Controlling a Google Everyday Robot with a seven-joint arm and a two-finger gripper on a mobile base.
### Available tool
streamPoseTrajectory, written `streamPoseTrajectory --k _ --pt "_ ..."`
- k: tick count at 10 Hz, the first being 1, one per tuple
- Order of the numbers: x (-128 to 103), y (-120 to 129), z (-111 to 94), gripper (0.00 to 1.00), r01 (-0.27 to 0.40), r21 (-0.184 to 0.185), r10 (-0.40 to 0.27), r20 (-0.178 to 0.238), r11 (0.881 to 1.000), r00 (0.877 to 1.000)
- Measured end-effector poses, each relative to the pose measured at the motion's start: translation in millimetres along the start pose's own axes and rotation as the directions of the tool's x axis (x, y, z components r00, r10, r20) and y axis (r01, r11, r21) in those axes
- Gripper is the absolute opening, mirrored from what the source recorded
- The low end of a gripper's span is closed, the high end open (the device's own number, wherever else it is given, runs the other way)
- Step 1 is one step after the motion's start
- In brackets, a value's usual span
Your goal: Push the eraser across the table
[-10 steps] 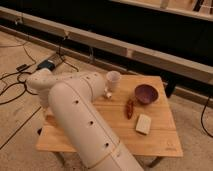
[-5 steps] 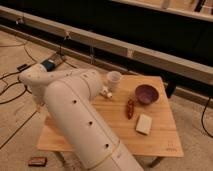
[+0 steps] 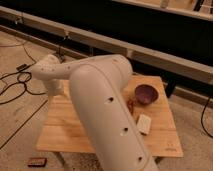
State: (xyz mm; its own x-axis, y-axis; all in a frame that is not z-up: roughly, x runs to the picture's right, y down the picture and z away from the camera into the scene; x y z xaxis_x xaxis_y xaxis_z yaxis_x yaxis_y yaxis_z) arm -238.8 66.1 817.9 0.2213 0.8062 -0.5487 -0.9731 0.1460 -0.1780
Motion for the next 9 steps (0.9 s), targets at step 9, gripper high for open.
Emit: streamPoseTrajectory --k 9 --pt "5.4 -7.7 -6.5 0.65 -0.016 0.005 0.016 0.016 1.000 1.000"
